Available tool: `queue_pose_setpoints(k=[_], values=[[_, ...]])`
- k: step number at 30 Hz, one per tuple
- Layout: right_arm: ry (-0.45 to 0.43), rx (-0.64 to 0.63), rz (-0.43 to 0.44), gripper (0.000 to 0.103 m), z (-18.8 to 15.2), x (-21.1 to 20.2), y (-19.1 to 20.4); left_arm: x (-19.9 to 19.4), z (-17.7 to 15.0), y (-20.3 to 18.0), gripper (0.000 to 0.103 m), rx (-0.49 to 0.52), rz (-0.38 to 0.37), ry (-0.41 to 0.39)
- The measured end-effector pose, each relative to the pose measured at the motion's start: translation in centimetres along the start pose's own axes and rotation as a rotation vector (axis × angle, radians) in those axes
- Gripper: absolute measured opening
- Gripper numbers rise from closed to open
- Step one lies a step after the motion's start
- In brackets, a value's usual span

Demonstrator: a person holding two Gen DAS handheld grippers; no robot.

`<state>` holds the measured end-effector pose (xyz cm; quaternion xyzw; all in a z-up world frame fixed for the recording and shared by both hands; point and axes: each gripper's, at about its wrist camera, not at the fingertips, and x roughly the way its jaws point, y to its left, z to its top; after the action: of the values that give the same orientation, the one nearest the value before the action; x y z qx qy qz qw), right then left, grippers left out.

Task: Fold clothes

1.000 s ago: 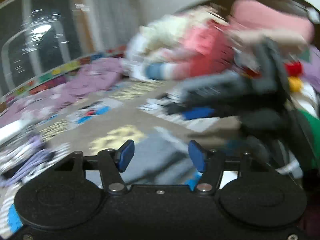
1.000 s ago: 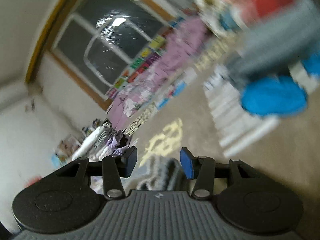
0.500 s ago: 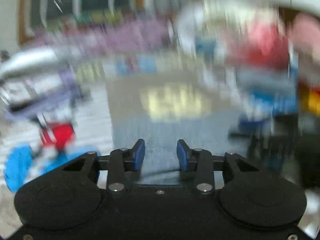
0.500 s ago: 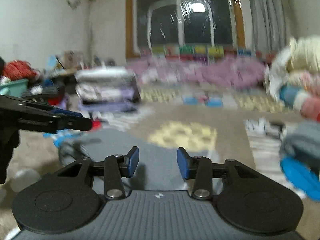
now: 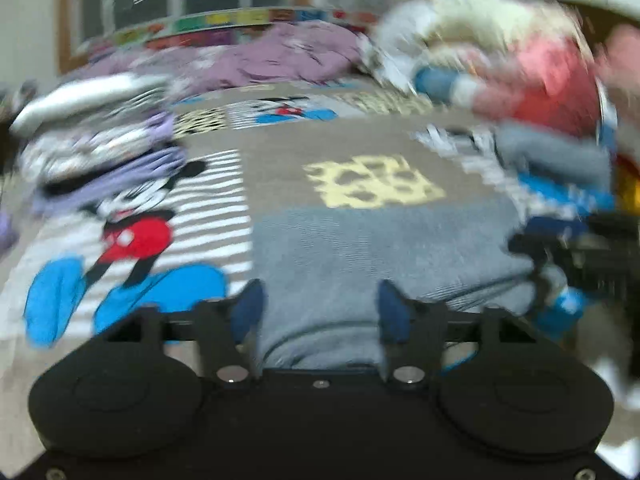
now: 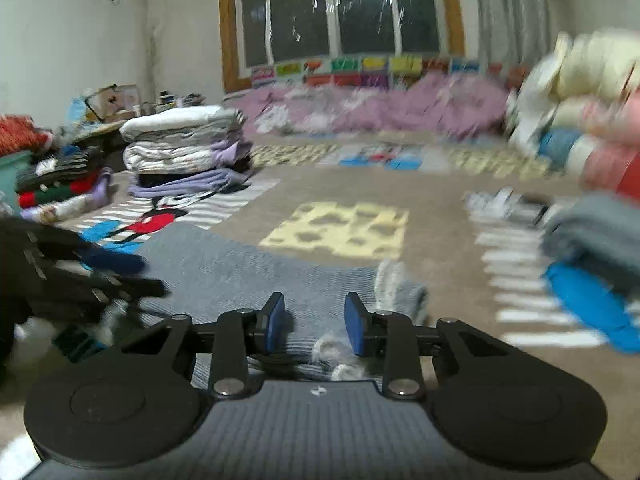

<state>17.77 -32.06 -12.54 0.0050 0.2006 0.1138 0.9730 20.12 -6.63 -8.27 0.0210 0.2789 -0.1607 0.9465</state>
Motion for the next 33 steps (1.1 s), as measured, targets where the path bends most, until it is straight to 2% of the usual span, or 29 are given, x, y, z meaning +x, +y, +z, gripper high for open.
queue_pose_setpoints(k=[2,3,5,10,13,16,18,24,26,29,31,33], values=[[-0.026,-0.011,-0.053,0.054,-0.3,-1.7,0.5,-1.5,-1.0,2.0,0.07,-0.101,-0.028,0.016],[-0.035,0.024,-0.063,0.064,-0.3,-2.3,0.1,-2.0,-1.4,3.0,0.07,-0.148,-0.042,0.026],[-0.052,0.14,-0.058,0.065,-0.3,-3.4,-1.3,-2.9,-2.2,5.1,0.07,-0.258,-0.086,0.051],[-0.039,0.66,0.102,0.069,-2.1,-3.4,-6.4,-2.7,-2.6,8.9,0.071,-0.497,-0.242,0.101],[-0.018,0.773,0.13,0.078,-3.0,-2.8,-6.8,-1.4,-2.7,10.3,0.071,-0.628,-0.322,0.116],[-0.007,0.891,0.149,0.079,-3.7,-1.8,-7.7,0.5,-2.5,11.2,0.071,-0.749,-0.371,0.143],[-0.016,0.99,0.167,0.079,-4.3,-1.3,-8.7,1.5,-2.2,11.4,0.071,-0.795,-0.407,0.15],[0.112,0.821,0.157,0.079,-2.6,1.9,-7.6,3.8,-0.7,9.7,0.071,-0.709,-0.428,0.186],[0.126,0.78,0.158,0.079,-2.3,2.8,-7.2,4.3,-0.4,9.2,0.066,-0.68,-0.427,0.186],[0.127,0.749,0.137,0.066,-2.1,3.2,-6.9,4.9,-0.3,8.7,0.051,-0.655,-0.408,0.184],[0.117,0.736,0.13,0.057,-2.1,3.2,-6.8,5.2,-0.4,8.7,0.045,-0.653,-0.404,0.174],[0.102,0.733,0.138,0.052,-2.2,3.2,-6.7,5.2,-0.5,9.0,0.039,-0.665,-0.409,0.164]])
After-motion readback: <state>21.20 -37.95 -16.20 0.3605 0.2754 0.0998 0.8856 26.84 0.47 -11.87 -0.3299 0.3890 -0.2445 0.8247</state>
